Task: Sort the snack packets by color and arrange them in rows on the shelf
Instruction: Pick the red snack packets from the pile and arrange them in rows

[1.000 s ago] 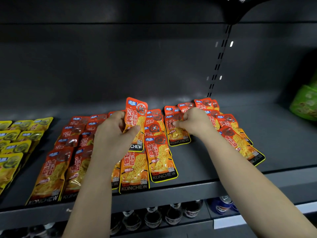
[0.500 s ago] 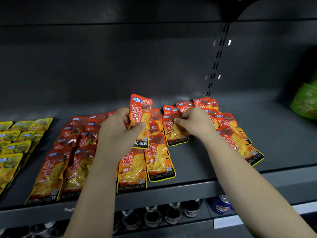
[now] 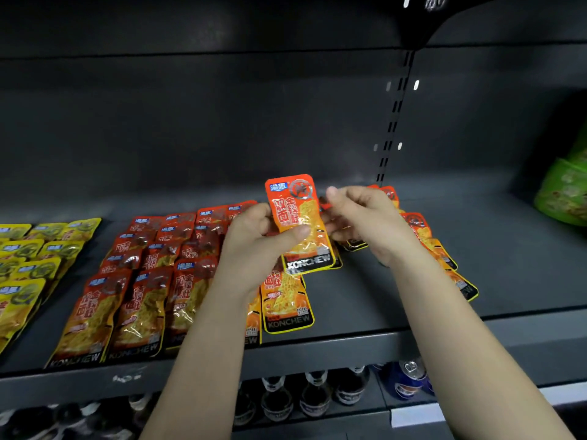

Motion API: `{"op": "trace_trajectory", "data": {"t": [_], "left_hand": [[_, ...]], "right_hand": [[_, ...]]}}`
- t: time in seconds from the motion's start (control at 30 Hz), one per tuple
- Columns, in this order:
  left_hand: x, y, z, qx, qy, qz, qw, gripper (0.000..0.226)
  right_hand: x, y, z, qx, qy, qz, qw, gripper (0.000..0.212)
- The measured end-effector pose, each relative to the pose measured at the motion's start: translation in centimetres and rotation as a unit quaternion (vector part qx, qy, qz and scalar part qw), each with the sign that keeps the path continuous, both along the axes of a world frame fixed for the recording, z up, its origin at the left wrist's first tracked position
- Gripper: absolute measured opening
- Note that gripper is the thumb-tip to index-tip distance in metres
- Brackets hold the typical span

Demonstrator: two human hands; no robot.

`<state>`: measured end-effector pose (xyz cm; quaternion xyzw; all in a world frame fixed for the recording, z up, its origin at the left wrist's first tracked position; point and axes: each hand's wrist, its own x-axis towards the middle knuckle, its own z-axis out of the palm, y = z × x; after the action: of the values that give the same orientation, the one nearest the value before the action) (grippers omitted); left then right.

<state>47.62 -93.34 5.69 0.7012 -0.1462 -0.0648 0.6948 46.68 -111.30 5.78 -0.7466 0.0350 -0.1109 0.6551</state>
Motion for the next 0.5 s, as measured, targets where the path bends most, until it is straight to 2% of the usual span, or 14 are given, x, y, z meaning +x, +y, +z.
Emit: {"op": "trace_trajectory", "data": {"t": [0.1,0.2,0.27,0.4,0.5], "left_hand": [[-0.5,-1.2,-0.4,-0.028,0.006,-0.044,0.999,0.032],[-0.8,-2.1,-0.8,-0.017,-0.006,-0.077,0.997,0.036],[-0.8,-2.4,-0.9,0.006,-0.023,-0.086,0.996,0.034],[-0.3,-1.8,-0.9,0.115,-0.063,-0.065,0.989,0.013],[0.8,-0.3,-0.9,0.171,-0.091,-0.014,0.981,0.013]], "right_hand": [[-1.5,0.3,0.5,0.059,-0.006,0.080,0.995,0.025],[-1.9,0.0,0.5,0.069,-0.021,0.085,0.994,0.030],[-2.1,-0.3,0.3,0.047,-0.027,0.072,0.996,0.027],[-2.5,-0.9,0.4,-0.040,-0.043,0.030,0.998,0.026],[-2.5,-1.2,0.7,-0.121,-0.038,-0.026,0.992,0.024]]}}
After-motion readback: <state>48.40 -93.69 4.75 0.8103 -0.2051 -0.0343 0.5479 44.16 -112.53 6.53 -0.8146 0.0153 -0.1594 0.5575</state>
